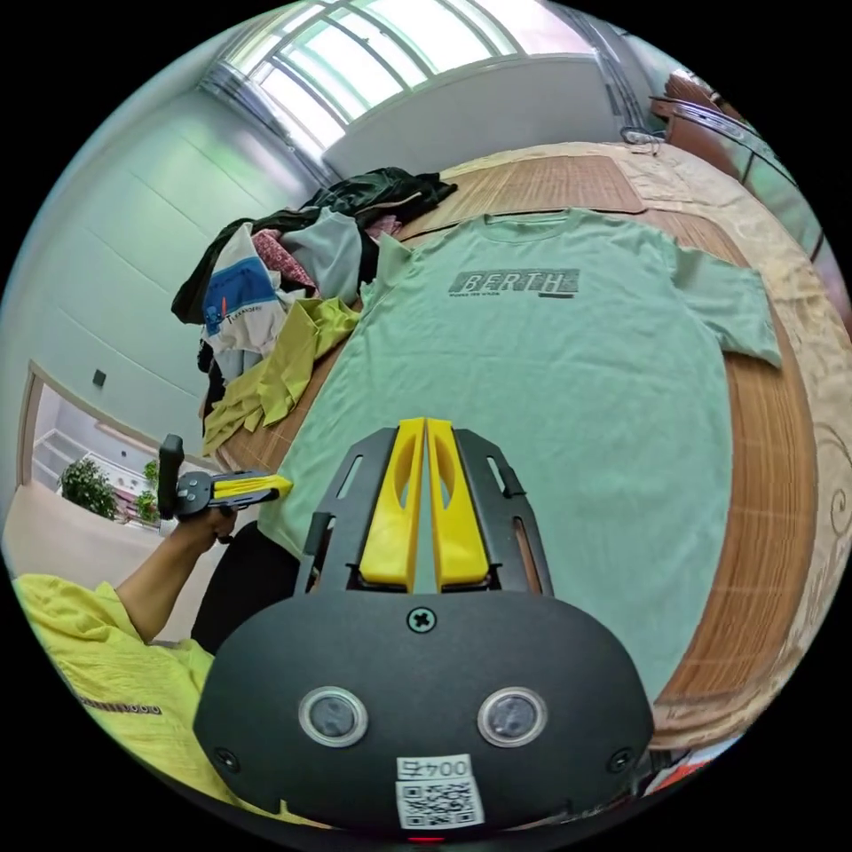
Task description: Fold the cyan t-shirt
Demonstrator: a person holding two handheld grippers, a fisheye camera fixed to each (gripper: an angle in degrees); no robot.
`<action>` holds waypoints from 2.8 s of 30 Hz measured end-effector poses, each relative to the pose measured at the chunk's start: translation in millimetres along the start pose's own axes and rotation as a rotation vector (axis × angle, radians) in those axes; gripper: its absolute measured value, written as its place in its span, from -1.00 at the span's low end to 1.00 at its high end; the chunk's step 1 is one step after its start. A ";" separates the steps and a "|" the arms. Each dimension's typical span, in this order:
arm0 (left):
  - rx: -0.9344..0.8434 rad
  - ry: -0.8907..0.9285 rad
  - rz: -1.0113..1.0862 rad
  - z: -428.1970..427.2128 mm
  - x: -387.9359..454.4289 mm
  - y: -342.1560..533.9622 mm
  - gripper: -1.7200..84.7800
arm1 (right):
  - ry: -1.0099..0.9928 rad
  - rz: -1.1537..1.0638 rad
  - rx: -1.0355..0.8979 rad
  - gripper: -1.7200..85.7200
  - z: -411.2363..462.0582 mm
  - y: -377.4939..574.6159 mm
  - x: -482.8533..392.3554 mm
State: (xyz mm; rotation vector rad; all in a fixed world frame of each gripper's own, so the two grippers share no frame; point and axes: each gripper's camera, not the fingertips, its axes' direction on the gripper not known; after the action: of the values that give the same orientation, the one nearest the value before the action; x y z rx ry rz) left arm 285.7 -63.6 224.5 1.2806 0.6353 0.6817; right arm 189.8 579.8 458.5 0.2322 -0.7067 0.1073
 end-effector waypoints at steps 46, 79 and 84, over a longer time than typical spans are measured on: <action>0.309 0.118 -0.671 31.3 -543.2 -308.6 -0.94 | -0.279 0.080 0.078 -0.98 -78.6 61.9 238.0; 0.069 -0.224 -0.232 10.6 -594.5 -360.7 -0.90 | -0.359 0.142 0.073 -0.98 -153.6 49.3 309.3; 0.209 -0.153 -0.385 -35.3 -625.6 -328.1 -0.91 | -0.362 0.146 0.075 -0.98 -162.5 46.9 312.7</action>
State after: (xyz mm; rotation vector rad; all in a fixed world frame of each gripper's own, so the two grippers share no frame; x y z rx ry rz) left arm -113.7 -565.3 -73.9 1.3375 0.8139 0.2023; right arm 520.5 671.4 551.6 0.2751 -1.0816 0.2346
